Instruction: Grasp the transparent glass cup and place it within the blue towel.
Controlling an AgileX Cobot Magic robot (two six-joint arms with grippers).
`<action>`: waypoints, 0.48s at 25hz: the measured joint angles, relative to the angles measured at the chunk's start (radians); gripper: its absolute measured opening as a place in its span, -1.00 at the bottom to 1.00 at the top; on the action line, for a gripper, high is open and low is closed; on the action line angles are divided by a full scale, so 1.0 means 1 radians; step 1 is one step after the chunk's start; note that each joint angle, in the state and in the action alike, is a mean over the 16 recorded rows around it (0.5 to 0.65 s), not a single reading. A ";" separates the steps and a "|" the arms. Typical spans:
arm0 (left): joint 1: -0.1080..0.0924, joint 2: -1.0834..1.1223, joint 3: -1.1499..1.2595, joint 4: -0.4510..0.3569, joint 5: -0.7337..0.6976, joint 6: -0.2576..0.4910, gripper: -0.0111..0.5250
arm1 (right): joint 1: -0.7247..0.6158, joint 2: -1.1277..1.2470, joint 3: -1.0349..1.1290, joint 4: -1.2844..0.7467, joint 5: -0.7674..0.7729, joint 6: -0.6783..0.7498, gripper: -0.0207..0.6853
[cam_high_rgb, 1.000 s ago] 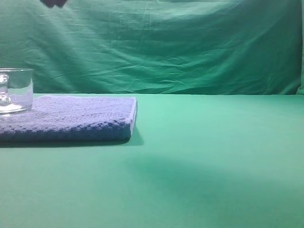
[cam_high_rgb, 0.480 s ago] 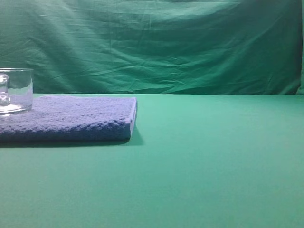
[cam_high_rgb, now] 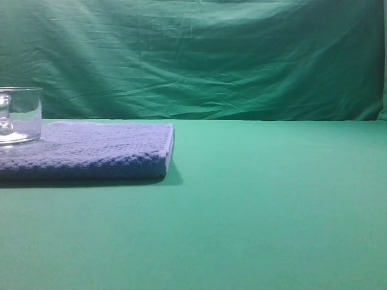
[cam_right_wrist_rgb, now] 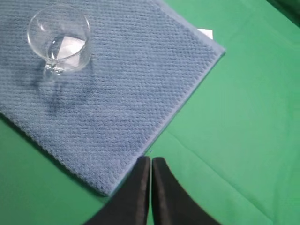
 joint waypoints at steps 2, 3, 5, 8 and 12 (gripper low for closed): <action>0.000 0.000 0.000 0.000 0.000 0.000 -0.96 | -0.001 -0.049 0.060 -0.002 -0.046 0.007 -0.94; 0.000 0.000 0.000 0.000 0.000 0.000 -0.96 | -0.003 -0.075 0.096 -0.001 -0.072 0.011 -0.94; 0.000 0.000 0.000 0.000 0.000 0.000 -0.96 | -0.009 -0.129 0.177 0.003 -0.128 0.020 -0.94; 0.000 0.000 0.000 0.000 0.000 0.000 -0.96 | -0.031 -0.216 0.319 0.018 -0.214 0.036 -0.94; 0.000 0.000 0.000 0.000 0.000 0.000 -0.96 | -0.090 -0.340 0.521 0.052 -0.317 0.055 -0.94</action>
